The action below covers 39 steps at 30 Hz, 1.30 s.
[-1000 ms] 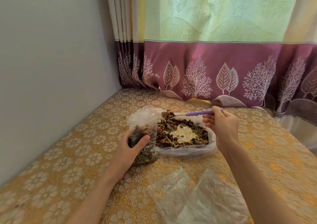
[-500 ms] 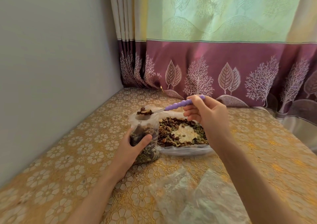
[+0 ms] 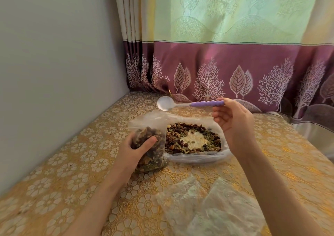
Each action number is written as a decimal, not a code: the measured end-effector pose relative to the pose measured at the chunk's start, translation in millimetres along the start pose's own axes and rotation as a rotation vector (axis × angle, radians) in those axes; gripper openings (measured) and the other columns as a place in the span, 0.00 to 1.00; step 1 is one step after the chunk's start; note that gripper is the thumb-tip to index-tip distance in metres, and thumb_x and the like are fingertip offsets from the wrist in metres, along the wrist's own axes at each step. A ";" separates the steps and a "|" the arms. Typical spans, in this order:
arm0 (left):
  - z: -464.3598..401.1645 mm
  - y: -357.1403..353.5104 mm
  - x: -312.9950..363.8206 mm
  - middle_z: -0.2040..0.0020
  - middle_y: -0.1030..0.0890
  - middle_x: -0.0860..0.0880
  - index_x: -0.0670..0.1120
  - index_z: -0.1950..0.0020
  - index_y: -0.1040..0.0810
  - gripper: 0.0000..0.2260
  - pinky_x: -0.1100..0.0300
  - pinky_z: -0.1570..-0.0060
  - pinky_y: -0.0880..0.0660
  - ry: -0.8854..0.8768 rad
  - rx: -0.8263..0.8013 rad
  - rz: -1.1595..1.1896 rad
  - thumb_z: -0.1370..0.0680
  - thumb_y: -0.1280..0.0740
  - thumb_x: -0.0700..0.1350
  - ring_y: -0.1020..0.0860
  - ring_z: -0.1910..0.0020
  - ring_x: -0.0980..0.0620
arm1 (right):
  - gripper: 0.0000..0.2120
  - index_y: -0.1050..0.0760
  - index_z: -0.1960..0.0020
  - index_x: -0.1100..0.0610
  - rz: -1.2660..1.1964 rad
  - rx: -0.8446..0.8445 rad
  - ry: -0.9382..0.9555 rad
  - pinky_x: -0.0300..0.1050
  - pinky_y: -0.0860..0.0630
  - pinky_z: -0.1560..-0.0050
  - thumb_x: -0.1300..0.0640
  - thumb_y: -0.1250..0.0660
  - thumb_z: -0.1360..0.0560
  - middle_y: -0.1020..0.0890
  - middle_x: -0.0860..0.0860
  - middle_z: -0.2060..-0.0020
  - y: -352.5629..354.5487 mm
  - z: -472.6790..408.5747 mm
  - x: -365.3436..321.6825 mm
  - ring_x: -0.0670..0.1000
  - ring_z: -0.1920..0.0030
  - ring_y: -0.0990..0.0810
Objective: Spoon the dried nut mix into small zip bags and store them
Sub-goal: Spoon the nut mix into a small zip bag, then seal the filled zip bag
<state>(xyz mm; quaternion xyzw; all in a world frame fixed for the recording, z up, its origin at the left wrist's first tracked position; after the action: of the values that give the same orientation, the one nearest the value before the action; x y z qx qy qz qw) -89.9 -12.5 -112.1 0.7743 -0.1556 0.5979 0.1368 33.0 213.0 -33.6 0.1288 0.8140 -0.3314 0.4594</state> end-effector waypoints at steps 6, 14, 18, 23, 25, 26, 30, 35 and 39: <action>5.4 -5.9 7.8 0.55 0.22 0.66 0.66 0.51 0.25 0.17 0.66 0.62 0.23 -0.056 -0.087 -0.046 0.39 0.29 0.59 0.22 0.54 0.65 | 0.10 0.24 0.61 0.64 0.214 0.219 -0.234 0.36 0.25 0.71 0.65 0.41 0.23 0.20 0.56 0.69 50.8 -12.5 36.9 0.50 0.71 0.22; 3.5 -3.2 7.8 0.53 0.22 0.57 0.60 0.54 0.26 0.20 0.66 0.63 0.27 -0.005 -0.034 -0.143 0.44 0.30 0.62 0.23 0.55 0.60 | 0.07 0.22 0.54 0.60 0.826 0.272 -0.171 0.40 0.33 0.72 0.61 0.40 0.24 0.19 0.53 0.68 80.7 -14.7 55.1 0.48 0.72 0.27; 3.2 -4.9 10.7 0.53 0.21 0.60 0.63 0.50 0.28 0.26 0.69 0.64 0.27 -0.005 -0.092 -0.155 0.47 0.29 0.64 0.23 0.55 0.63 | 0.10 0.20 0.58 0.61 1.053 0.252 -0.084 0.41 0.38 0.73 0.60 0.39 0.24 0.21 0.54 0.71 77.7 -12.5 52.1 0.49 0.74 0.32; 9.7 -20.4 -8.7 0.55 0.22 0.65 0.67 0.49 0.31 0.29 0.72 0.61 0.30 0.132 -0.346 -0.312 0.47 0.26 0.62 0.24 0.56 0.69 | 0.14 0.22 0.61 0.63 1.161 0.268 0.196 0.46 0.30 0.59 0.59 0.40 0.21 0.22 0.57 0.68 51.5 -4.4 34.1 0.54 0.65 0.27; 8.9 -17.2 -7.0 0.57 0.19 0.64 0.65 0.51 0.29 0.26 0.71 0.62 0.27 0.121 -0.303 -0.274 0.47 0.26 0.62 0.22 0.55 0.66 | 0.12 0.23 0.60 0.61 0.941 0.130 0.246 0.43 0.28 0.68 0.61 0.40 0.21 0.21 0.60 0.66 24.6 1.5 32.2 0.53 0.70 0.28; 8.3 -15.7 -3.6 0.59 0.19 0.64 0.64 0.52 0.28 0.25 0.73 0.65 0.27 0.100 -0.270 -0.247 0.46 0.26 0.61 0.21 0.57 0.66 | 0.11 0.23 0.59 0.59 0.816 0.040 0.219 0.48 0.25 0.68 0.62 0.40 0.21 0.21 0.61 0.65 10.3 5.6 34.4 0.55 0.71 0.27; 8.9 -15.0 17.4 0.60 0.18 0.63 0.61 0.51 0.26 0.23 0.77 0.70 0.29 -0.038 -0.165 -0.124 0.44 0.26 0.57 0.22 0.61 0.71 | 0.06 0.24 0.50 0.52 0.544 -0.359 0.043 0.43 0.24 0.60 0.51 0.38 0.23 0.18 0.52 0.57 -37.8 23.4 52.6 0.52 0.59 0.21; 10.8 -18.1 10.2 0.54 0.17 0.60 0.57 0.42 0.26 0.29 0.71 0.59 0.25 0.040 -0.270 -0.236 0.43 0.27 0.60 0.20 0.54 0.63 | 0.21 0.27 0.35 0.52 0.628 -0.675 -0.106 0.42 0.22 0.46 0.43 0.37 0.25 0.19 0.48 0.44 -57.4 41.7 83.4 0.45 0.45 0.21; 7.2 -8.7 13.2 0.55 0.17 0.56 0.60 0.54 0.22 0.16 0.70 0.62 0.24 0.002 -0.160 -0.162 0.40 0.27 0.55 0.19 0.55 0.62 | 0.18 0.26 0.37 0.53 0.704 -0.679 -0.129 0.43 0.21 0.50 0.52 0.31 0.26 0.18 0.50 0.48 -55.8 48.7 94.4 0.47 0.49 0.19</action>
<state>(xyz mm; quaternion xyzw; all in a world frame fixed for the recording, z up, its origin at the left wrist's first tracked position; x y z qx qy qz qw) -76.9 -8.4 -101.3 0.7704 -0.1397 0.5713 0.2460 -14.8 130.3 -106.1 0.2180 0.7530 0.1206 0.6090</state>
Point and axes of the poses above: each hand's wrist, its own z-axis away from the middle knuckle, its own y-axis out of the back of the hand, x = y × z, the point moved 7 cm from there along -z, towards the middle knuckle
